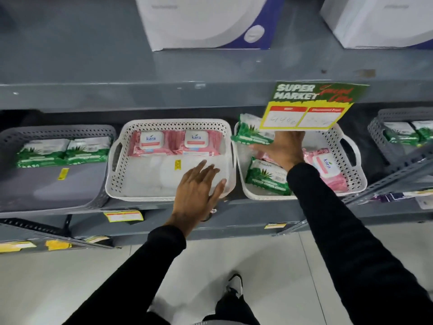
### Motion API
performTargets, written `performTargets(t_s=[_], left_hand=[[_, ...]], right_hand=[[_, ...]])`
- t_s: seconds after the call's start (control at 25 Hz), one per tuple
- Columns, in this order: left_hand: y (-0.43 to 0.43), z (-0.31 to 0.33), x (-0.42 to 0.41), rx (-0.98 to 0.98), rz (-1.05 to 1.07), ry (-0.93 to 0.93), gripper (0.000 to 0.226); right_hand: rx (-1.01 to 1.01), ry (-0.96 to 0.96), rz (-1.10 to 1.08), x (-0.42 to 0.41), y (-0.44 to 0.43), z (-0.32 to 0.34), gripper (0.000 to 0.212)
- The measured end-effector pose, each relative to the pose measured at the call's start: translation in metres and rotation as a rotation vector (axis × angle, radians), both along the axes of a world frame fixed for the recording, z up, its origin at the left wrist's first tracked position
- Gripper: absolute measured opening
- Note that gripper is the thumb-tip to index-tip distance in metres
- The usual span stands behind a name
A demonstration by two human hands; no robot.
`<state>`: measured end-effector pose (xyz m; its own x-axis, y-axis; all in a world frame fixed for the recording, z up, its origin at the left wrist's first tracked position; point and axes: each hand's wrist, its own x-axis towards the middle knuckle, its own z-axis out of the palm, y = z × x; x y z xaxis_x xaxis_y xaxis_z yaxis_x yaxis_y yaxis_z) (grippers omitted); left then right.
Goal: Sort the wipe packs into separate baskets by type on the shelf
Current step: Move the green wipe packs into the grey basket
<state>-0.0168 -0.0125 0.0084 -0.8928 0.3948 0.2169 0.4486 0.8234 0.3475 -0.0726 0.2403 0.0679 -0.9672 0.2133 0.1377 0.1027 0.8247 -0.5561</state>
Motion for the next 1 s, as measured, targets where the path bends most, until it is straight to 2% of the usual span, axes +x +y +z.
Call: performTargets(t_s=[0.12,0.28,0.44,0.6,0.76,0.84,1.0], left_hand=[[-0.058,0.013,-0.011,0.05,0.047,0.089,0.041],[-0.193,0.014,-0.011,0.051,0.171,0.126,0.038],[-0.336,0.003,0.0,0.0,0.351,0.167,0.029],[-0.413,-0.022,0.008,-0.136,0.416,0.24,0.031],[-0.419,-0.043,0.006,-0.126,0.409,0.243,0.037],[-0.416,-0.046,0.008,-0.104,0.406,0.216,0.037],[-0.408,-0.033,0.01,-0.077,0.435,0.146,0.036]], right_hand=[[-0.062,0.073,0.082,-0.007,-0.098,0.018,0.083],[-0.04,0.117,0.249,-0.017,-0.264,0.021,0.078],[0.052,0.099,0.418,-0.036,-0.423,0.007,0.08],[0.224,0.028,0.5,-0.053,-0.54,-0.024,0.078],[0.396,-0.062,0.532,-0.06,-0.588,-0.065,0.078],[0.416,-0.074,0.52,-0.06,-0.591,-0.074,0.083],[0.239,-0.064,0.536,-0.057,-0.562,-0.066,0.097]])
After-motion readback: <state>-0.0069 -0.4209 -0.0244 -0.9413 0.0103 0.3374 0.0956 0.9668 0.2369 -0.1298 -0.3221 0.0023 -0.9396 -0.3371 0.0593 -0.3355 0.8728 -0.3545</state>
